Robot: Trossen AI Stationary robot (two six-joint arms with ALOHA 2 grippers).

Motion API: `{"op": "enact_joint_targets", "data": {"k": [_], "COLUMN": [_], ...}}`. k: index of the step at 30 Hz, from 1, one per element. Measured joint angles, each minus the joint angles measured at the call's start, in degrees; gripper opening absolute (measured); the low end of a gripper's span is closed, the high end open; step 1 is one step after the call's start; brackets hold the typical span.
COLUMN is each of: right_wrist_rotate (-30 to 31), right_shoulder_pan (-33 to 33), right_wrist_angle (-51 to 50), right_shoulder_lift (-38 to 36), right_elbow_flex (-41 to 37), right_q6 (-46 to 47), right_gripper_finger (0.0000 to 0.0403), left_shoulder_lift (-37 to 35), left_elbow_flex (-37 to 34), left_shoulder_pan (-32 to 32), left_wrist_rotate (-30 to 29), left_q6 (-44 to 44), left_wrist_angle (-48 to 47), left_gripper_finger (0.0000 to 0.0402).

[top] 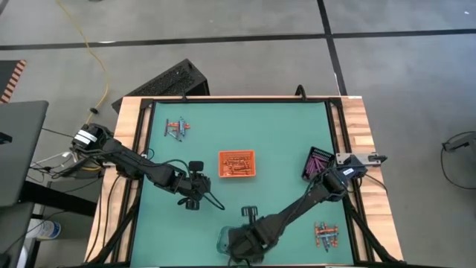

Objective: Sort crayons
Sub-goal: Put the orange crayon into the orange bin

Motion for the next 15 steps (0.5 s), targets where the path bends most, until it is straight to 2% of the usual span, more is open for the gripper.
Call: {"op": "enact_joint_targets", "data": {"k": [8,12,15], "right_wrist_rotate": [6.0,9.7,13.3], "right_shoulder_pan": [-5.4,-9.4,-12.6], "right_wrist_angle": [-12.1,-14.5,-17.3], "right_shoulder_lift": [-0.6,-2.7,-4.6], "right_elbow_flex": [2.9,2.9,2.8], "right_q6": [-9.4,-15.1,-18.4], "right_gripper_finger": [0.0,0.0,0.0], "left_shoulder_lift": [0.0,-0.1,-1.7], "left_elbow_flex": [0.0,0.0,0.0], "left_shoulder_pan": [0.0,0.0,0.5], "left_wrist_rotate": [0.0,-4.6,-10.6], "left_q6": [0.1,1.2,2.2], "left_wrist_angle": [-0.4,-1.1,-3.9], "left_gripper_finger": [0.0118,0.0118,0.0118]}}
